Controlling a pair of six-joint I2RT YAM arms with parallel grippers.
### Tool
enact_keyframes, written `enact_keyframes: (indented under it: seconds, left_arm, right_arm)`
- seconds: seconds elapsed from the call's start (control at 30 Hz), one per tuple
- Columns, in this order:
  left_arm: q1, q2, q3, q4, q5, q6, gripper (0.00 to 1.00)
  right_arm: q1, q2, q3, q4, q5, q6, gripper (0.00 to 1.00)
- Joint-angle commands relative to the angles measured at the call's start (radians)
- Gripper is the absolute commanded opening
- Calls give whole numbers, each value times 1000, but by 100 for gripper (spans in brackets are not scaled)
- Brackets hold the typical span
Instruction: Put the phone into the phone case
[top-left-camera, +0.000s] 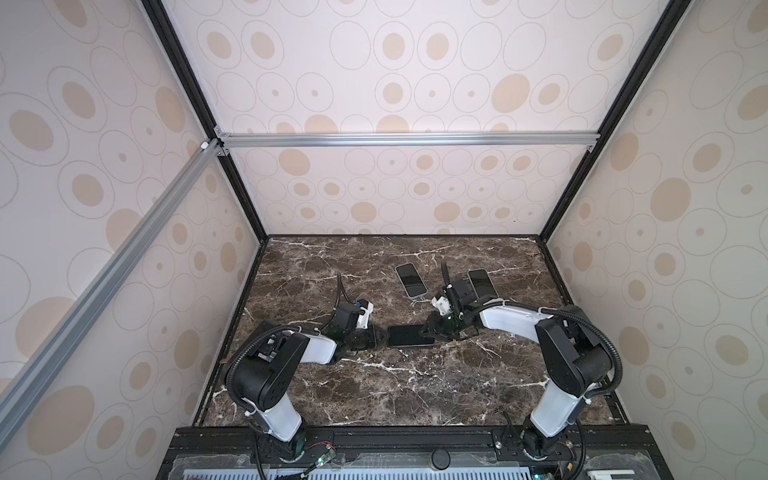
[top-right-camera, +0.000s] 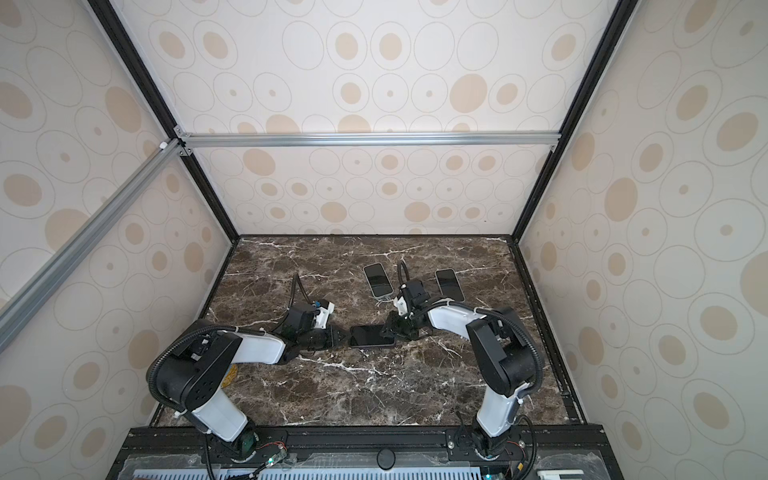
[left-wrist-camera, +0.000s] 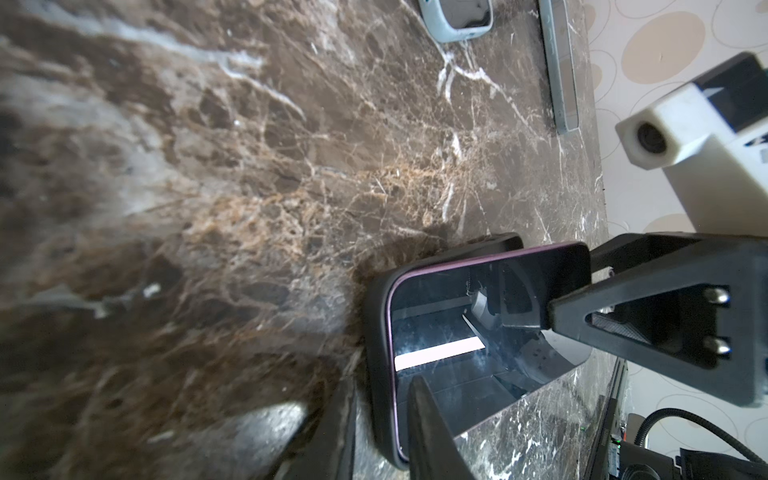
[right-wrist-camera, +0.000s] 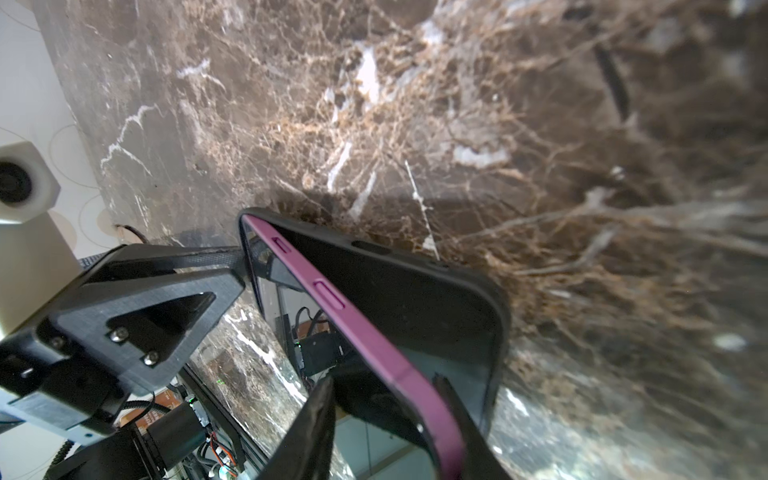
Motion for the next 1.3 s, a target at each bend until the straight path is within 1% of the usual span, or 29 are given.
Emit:
enact_keyframes:
  seconds: [0.0, 0.23, 0.53, 0.77, 1.13, 1.27]
  left_arm:
    - [-6, -8, -4, -23, 2, 17, 22]
    - [-6, -11, -2, -30, 5, 22, 22]
    - [-6, -3, 14, -41, 26, 28, 21]
    - [-13, 9, 38, -50, 35, 33, 21]
    - [-16, 6, 38, -49, 31, 32, 21]
    - [-18, 0, 44, -52, 31, 30, 21]
  right_arm:
    - [6, -12, 17, -81, 57, -25, 40]
    - [10, -19, 27, -99, 69, -36, 42]
    - [9, -15, 29, -109, 83, -42, 42]
    - [9, -15, 29, -137, 101, -59, 46]
    - [15, -56, 60, -185, 106, -64, 46]
    - [19, -69, 73, -214, 120, -74, 49]
